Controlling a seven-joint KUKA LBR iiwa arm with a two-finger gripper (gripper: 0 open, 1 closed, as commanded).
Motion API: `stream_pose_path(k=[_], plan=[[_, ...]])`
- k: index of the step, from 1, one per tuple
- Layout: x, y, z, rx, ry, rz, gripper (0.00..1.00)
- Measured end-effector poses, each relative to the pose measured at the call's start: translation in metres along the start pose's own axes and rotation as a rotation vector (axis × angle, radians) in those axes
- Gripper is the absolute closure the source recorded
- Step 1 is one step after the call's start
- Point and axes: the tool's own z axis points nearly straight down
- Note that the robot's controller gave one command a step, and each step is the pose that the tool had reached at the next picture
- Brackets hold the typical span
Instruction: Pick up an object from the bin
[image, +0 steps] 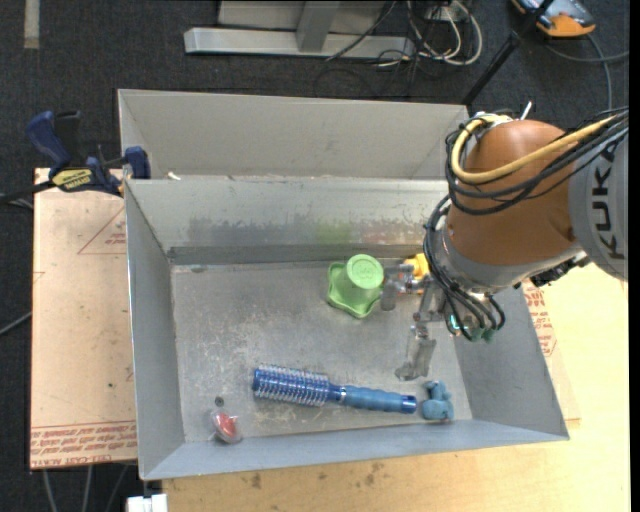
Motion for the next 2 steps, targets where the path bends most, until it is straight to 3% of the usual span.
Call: stream_pose_path(k=[1,2], plan=[[-0.005,0.008,0.151,0.0,0.0,-0.182,0.0],[0.02,0.027,0.158,-0.001,-0.012,0.006,0.0]])
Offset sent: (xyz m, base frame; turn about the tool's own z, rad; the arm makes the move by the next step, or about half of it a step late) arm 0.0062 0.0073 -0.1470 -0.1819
